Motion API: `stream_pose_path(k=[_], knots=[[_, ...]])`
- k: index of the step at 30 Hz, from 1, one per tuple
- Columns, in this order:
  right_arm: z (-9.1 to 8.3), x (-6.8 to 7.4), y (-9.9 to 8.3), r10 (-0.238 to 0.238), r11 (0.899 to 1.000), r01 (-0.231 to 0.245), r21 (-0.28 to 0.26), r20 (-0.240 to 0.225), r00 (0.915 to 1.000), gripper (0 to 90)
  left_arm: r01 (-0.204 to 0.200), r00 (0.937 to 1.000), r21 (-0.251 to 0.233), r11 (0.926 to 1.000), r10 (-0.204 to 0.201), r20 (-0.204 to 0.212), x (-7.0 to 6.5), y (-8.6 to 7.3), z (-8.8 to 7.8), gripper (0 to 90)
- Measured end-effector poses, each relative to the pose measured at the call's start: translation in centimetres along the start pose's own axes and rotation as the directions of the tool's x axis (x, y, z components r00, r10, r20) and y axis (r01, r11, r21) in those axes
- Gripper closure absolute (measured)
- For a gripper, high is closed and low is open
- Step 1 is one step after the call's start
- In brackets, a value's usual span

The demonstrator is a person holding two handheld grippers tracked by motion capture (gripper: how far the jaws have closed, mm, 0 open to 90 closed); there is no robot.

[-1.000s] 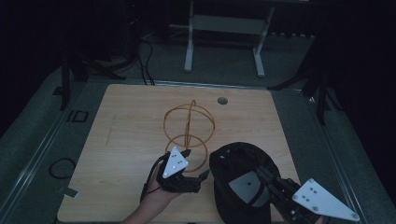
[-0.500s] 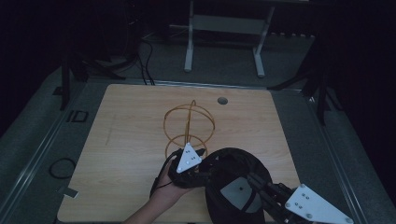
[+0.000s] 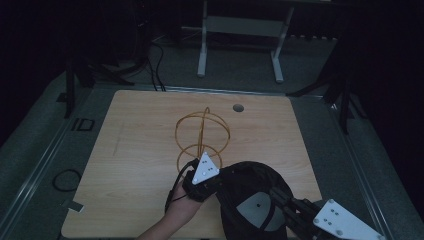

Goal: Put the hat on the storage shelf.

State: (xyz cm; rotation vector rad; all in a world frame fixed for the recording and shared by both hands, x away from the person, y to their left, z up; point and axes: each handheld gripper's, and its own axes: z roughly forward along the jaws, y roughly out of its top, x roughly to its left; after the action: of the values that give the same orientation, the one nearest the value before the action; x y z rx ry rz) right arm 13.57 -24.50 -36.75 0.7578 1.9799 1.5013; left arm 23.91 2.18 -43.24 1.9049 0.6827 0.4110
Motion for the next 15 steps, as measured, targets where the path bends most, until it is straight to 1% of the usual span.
stream_pose_path(k=[2, 3, 5, 6, 8, 9, 11, 12, 13, 14, 15], knots=[[-0.1, -0.2, -0.2, 0.007, 1.0, -0.007, 0.0, 0.0, 1.0, 86.0, -0.021, 0.9995, 0.009, 0.9997, 0.021, -0.022, -0.3, 0.1, 0.0, 88.3], [-0.1, -0.3, -0.2, 0.014, 1.0, -0.014, -0.002, -0.007, 0.9999, 85.9, -0.027, 0.9992, 0.009, 0.9996, 0.027, -0.028, -0.3, 0.2, 0.0, 88.5], [-0.3, -0.4, -0.4, 0.022, 1.0, -0.022, -0.01, -0.023, 0.9995, 85.7, -0.049, 0.9973, 0.0, 0.9988, 0.049, -0.055, -0.5, 0.5, -0.3, 88.7], [-0.4, -0.5, -0.5, 0.026, 1.0, -0.027, -0.015, -0.036, 0.999, 85.6, -0.043, 0.9975, -0.011, 0.999, 0.042, -0.058, -0.5, 0.6, -0.4, 88.8], [-0.5, -0.6, -0.7, 0.028, 0.999, -0.029, -0.018, -0.062, 0.9977, 84.9, -0.036, 0.9979, -0.024, 0.999, 0.035, -0.054, -0.3, 1.0, -0.7, 89.0], [-0.5, -0.6, -0.8, 0.034, 0.999, -0.035, -0.012, -0.07, 0.997, 84.7, -0.027, 0.9985, -0.028, 0.9992, 0.026, -0.047, -0.2, 1.2, -0.7, 89.0], [-0.5, -0.7, -0.9, 0.042, 0.999, -0.042, 0.001, -0.085, 0.9954, 84.1, -0.025, 0.9987, -0.032, 0.9992, 0.023, -0.044, 0.0, 1.4, -0.8, 89.1], [-0.4, -0.8, -1.0, 0.043, 0.999, -0.043, 0.003, -0.089, 0.9951, 83.8, -0.025, 0.9987, -0.032, 0.9992, 0.023, -0.044, 0.0, 1.4, -0.8, 89.1], [-0.4, -0.8, -1.1, 0.052, 0.999, -0.052, 0.002, -0.09, 0.9946, 82.6, -0.016, 0.9995, -0.03, 0.9994, 0.015, -0.027, 0.1, 1.5, -0.8, 89.1], [-0.4, -0.8, -1.1, 0.052, 0.999, -0.052, 0.002, -0.09, 0.9946, 82.6, -0.016, 0.9995, -0.03, 0.9994, 0.015, -0.027, 0.1, 1.5, -0.8, 89.1], [-0.5, -1.1, -1.1, 0.069, 0.998, -0.07, 0.0, -0.104, 0.9922, 80.4, -0.02, 0.9995, -0.034, 0.9992, 0.019, -0.025, 0.1, 1.5, -0.8, 89.1]])
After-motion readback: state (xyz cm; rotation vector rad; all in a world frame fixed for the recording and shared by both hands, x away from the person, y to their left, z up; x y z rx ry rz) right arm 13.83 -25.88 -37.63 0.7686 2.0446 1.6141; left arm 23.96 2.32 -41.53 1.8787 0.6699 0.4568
